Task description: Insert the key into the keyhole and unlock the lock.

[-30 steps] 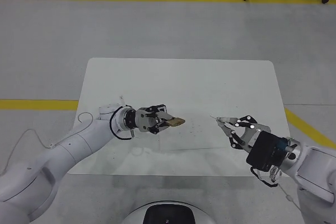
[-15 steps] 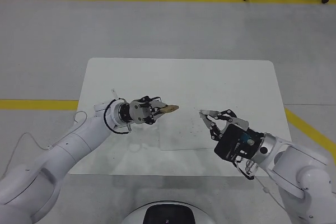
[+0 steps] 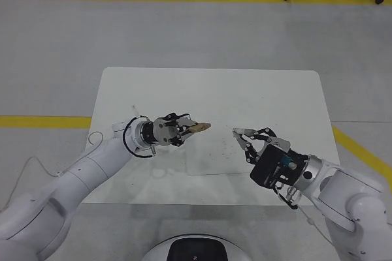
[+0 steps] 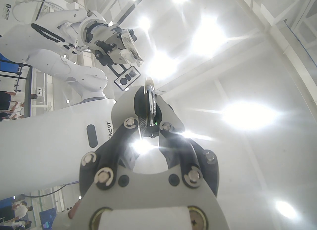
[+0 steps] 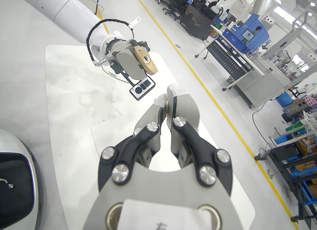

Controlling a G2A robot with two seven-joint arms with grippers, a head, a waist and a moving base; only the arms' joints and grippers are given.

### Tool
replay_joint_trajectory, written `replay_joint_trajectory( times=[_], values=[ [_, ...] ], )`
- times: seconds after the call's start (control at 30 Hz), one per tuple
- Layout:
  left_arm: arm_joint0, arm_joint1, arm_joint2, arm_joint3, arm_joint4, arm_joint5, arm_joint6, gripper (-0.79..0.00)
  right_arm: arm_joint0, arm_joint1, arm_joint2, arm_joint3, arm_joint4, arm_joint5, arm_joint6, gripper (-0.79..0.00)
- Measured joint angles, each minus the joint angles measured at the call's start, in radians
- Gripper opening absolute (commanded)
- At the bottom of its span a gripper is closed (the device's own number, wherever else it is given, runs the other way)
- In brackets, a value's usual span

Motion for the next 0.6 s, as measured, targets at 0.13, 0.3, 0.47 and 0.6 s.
replay_joint_trajectory(
  times=[0.13,0.3,0.47,0.6],
  values=[
    [0.016,-0.012,-0.01,-0.006,0.037,0.011,0.041,-0.785,0.028,0.008,0.001,0.0,-0.067,-0.078,-0.003,-0.785],
    [0.027,-0.037,-0.03,0.039,0.042,0.009,0.046,-0.785,0.084,0.018,-0.008,0.0,-0.147,-0.198,-0.026,-0.785],
    [0.021,-0.062,-0.041,0.074,0.086,-0.004,0.045,-0.785,0.128,0.026,-0.031,0.0,-0.2,-0.26,-0.027,-0.785],
    [0.019,-0.079,-0.045,0.089,0.125,-0.003,0.042,-0.785,0.158,0.029,-0.065,0.0,-0.227,-0.286,-0.009,-0.785]
  ],
)
